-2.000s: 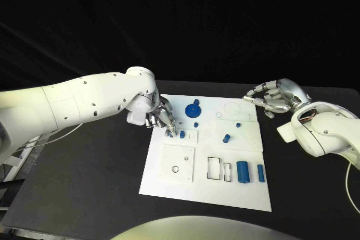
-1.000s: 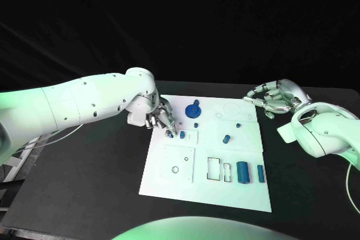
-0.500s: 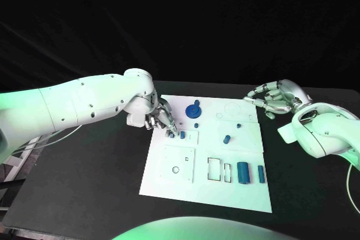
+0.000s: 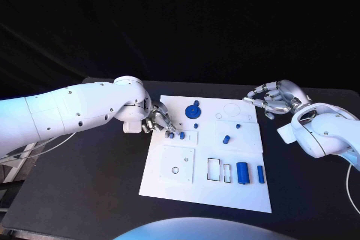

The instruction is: Assemble the parts on the task board

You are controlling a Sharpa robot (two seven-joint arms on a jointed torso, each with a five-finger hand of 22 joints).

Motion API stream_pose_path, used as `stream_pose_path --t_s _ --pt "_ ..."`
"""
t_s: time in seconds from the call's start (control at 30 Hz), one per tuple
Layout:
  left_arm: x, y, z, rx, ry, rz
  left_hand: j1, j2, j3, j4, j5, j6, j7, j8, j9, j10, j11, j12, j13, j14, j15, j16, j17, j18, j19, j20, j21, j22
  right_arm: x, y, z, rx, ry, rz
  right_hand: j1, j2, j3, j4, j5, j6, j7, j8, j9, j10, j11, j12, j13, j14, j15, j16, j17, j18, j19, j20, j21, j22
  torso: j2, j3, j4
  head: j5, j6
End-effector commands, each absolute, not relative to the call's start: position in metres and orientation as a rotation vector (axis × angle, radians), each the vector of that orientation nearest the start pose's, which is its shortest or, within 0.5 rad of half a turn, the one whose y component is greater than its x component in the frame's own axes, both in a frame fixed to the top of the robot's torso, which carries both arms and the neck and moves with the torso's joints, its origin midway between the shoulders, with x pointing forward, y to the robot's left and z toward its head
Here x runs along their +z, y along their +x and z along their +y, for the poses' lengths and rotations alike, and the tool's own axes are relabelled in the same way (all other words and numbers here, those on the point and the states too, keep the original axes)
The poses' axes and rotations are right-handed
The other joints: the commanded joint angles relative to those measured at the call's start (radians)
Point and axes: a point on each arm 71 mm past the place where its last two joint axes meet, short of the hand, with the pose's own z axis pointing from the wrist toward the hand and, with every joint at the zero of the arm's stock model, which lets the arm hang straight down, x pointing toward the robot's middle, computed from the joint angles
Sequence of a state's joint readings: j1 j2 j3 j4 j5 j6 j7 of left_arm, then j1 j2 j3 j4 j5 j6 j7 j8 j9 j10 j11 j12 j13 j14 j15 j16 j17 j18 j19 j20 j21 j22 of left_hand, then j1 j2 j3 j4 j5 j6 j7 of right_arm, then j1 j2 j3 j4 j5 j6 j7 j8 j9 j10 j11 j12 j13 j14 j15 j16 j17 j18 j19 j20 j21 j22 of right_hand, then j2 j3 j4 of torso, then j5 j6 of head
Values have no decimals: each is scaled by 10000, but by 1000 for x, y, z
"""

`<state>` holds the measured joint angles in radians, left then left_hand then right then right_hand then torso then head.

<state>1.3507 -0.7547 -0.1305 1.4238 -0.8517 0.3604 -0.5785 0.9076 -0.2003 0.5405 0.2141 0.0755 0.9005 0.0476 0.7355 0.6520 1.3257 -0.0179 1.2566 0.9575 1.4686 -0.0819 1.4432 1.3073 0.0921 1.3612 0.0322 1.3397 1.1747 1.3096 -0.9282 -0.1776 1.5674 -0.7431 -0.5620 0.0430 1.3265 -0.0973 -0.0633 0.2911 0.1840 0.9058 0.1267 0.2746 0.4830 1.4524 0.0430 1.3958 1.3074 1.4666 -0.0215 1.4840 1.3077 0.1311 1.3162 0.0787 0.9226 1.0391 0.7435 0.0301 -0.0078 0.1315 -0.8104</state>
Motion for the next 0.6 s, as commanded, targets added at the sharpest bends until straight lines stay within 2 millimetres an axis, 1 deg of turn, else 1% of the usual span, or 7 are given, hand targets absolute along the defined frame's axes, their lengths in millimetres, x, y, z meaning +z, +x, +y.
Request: stream_pose_path --t_s 0.03,0.1,0.37,0.4,0.47,0.53,0.6 --pt "-208 494 211 -3454 -1918 24907 196 24 -102 27 -8 -49 60 -440 15 -77 -6 -39 -20 476 55 32 502 -28 -8 33 -61 11 -173 483 -245 8929 5125 15733 36 63 -50 3 -11 -85 10 53 10 -68 23 -61 821 608 -50 -57 660 57 -55 -2 -35 -14 12 -1 -11 29 22" --pt "-207 492 214 -3563 -2028 24670 299 57 -145 54 9 -45 55 -429 24 -83 -10 -47 -39 474 51 29 496 -27 -7 29 -66 5 -173 483 -245 8931 5126 15734 36 63 -50 3 -11 -85 10 53 10 -68 23 -61 821 608 -50 -57 660 57 -55 -2 -35 -14 19 1 -20 38 71" --pt "-188 488 227 -4668 -2915 22951 734 90 -256 100 51 -135 63 -361 85 -191 -10 -155 -249 472 40 27 494 12 -89 17 -181 -169 -173 483 -246 8918 5138 15728 36 63 -50 3 -11 -85 10 53 10 -68 23 -61 821 608 -50 -57 660 57 -55 -2 -35 -14 9 4 -6 26 65" --pt "-186 487 228 -4844 -3049 22754 835 36 -342 164 55 -266 99 -355 103 -440 19 -416 -696 467 58 20 483 85 -283 27 -412 -518 -173 483 -246 8920 5137 15727 36 63 -50 3 -11 -85 10 53 10 -68 23 -61 821 608 -50 -57 660 57 -55 -2 -35 -14 4 13 -6 62 69" --pt "-180 483 232 -5379 -3534 22158 997 -25 -591 443 47 -475 156 -308 119 -644 70 -602 -1022 462 101 16 476 140 -436 60 -628 -801 -173 483 -246 8922 5138 15720 36 63 -50 3 -11 -85 10 53 10 -68 23 -61 821 608 -50 -57 660 57 -55 -2 -35 -14 5 20 -18 90 103" --pt "-175 479 237 -5660 -3888 21740 1303 -45 -881 719 72 -884 293 -347 57 -1361 192 -1303 -2151 424 199 -40 389 321 -943 128 -1318 -1732 -173 484 -246 8914 5144 15708 36 63 -50 3 -11 -85 10 53 10 -68 23 -61 821 608 -50 -57 660 57 -55 -2 -35 -14 0 20 -14 85 101" --pt "-173 475 242 -5758 -4127 21503 1392 -20 -1114 772 77 -1129 391 -365 -8 -1826 283 -1744 -2850 385 277 -88 314 356 -1041 185 -1520 -1957 -172 484 -246 8902 5151 15668 31 70 -64 3 -10 -90 10 56 9 -72 23 -66 815 606 -50 -64 648 60 -59 -3 -57 -26 -10 21 -8 82 86"
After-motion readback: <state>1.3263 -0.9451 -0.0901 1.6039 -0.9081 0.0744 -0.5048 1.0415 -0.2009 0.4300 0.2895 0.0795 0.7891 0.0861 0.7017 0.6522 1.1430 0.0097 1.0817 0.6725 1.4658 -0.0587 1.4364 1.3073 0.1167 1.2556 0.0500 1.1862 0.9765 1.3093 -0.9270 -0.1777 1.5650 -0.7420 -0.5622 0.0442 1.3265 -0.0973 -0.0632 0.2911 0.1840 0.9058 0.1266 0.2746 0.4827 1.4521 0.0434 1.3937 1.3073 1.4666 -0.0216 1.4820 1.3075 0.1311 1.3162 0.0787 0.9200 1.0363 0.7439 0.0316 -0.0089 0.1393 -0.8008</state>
